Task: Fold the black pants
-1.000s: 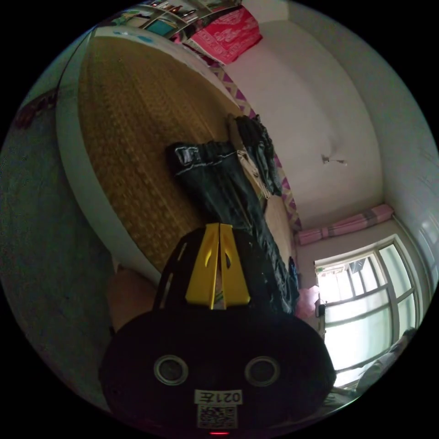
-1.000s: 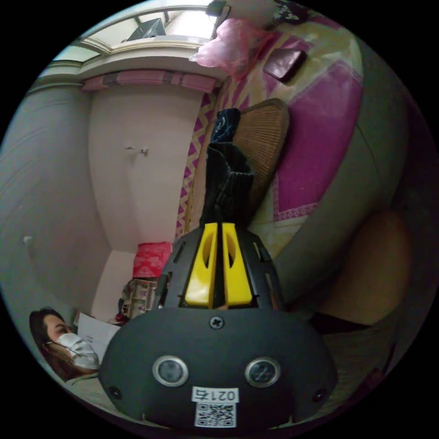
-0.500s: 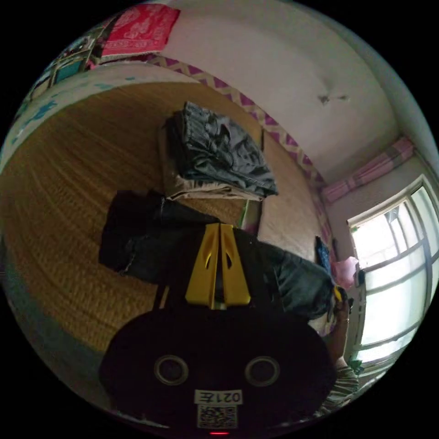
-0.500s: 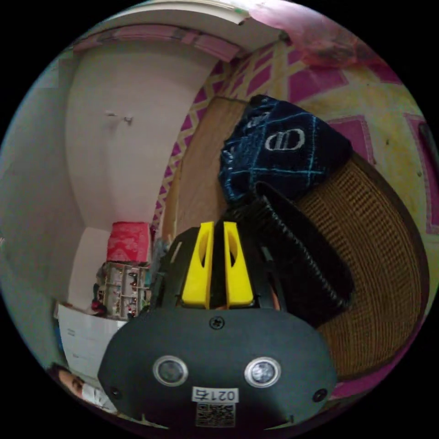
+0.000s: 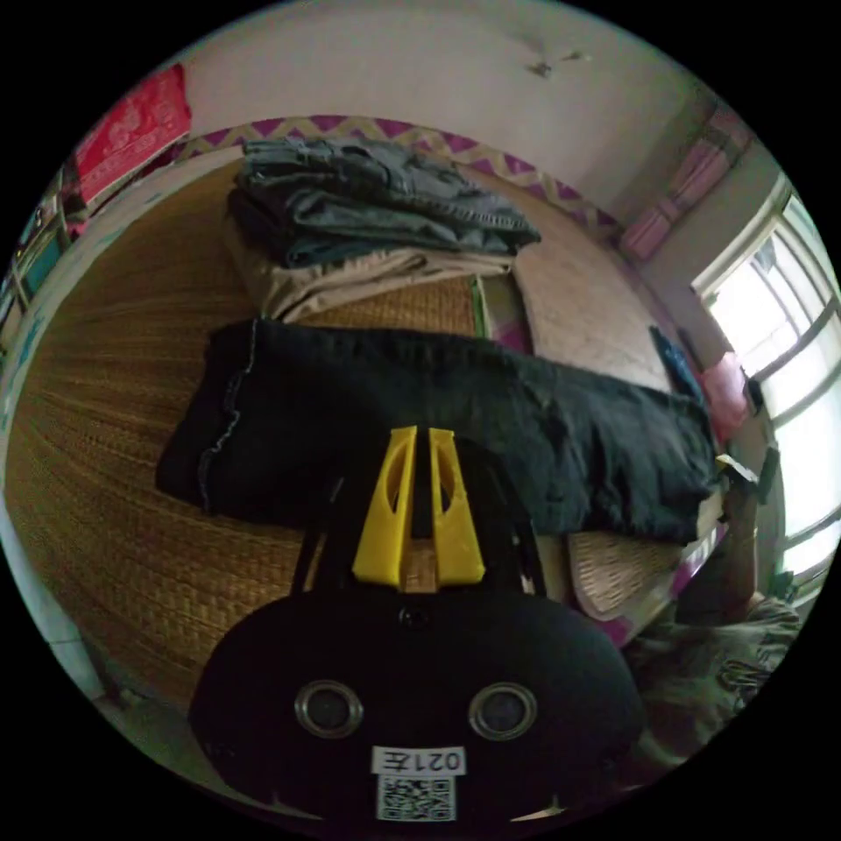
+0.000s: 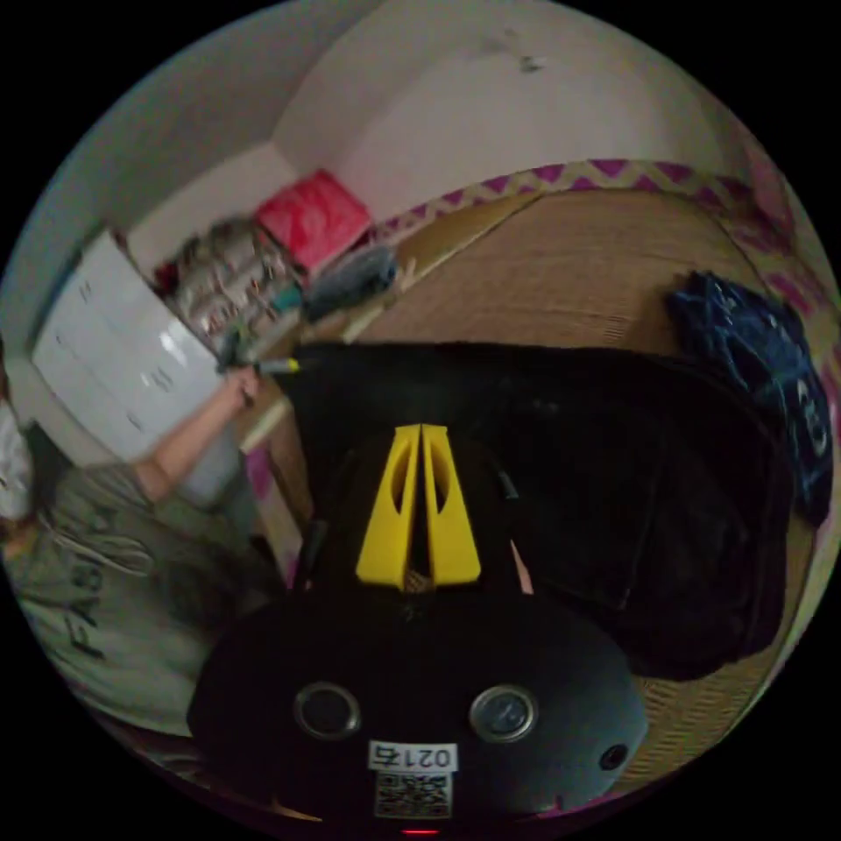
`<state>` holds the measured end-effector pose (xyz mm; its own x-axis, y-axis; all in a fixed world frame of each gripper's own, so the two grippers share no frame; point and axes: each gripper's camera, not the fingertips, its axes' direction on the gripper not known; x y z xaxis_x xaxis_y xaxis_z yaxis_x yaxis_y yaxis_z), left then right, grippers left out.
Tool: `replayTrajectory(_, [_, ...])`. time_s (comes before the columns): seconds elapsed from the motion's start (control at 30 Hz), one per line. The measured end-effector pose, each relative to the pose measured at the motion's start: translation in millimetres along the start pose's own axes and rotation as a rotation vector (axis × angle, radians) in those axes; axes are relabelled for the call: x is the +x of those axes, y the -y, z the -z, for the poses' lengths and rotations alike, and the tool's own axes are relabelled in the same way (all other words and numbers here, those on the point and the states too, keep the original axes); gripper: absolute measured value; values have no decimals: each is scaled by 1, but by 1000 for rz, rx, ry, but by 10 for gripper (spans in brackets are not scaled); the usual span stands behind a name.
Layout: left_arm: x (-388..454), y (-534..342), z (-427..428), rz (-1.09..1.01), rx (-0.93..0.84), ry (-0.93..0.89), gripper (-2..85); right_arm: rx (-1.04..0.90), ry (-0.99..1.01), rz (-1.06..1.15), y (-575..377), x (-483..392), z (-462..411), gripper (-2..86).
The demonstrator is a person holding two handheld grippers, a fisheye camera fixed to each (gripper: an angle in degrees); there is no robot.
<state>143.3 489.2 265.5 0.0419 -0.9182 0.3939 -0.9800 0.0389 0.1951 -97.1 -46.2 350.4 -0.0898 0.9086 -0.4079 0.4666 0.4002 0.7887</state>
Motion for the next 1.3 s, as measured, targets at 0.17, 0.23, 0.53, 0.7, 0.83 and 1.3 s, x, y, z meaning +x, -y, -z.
replayTrajectory(0.17, [-13,-3,-7,65,33,-69,-9,-195,-449,206,-19,-83,-111,-8])
replayTrajectory(0.23, [-19,-9,-1,124,72,-35,-9,-175,-492,215,-27,-95,-122,-8])
replayTrajectory(0.53, [-80,-88,29,574,266,-321,55,-159,-597,206,-47,-123,-159,-7])
replayTrajectory(0.7, [-79,-98,0,685,222,-363,119,-149,-514,135,-49,-109,-158,-7])
replayTrajectory(0.83, [-63,-83,-14,677,210,-284,117,-140,-447,87,-52,-94,-153,-7])
replayTrajectory(1.3, [30,-99,-40,628,423,-358,-7,-119,-358,-5,-63,-49,-134,-7])
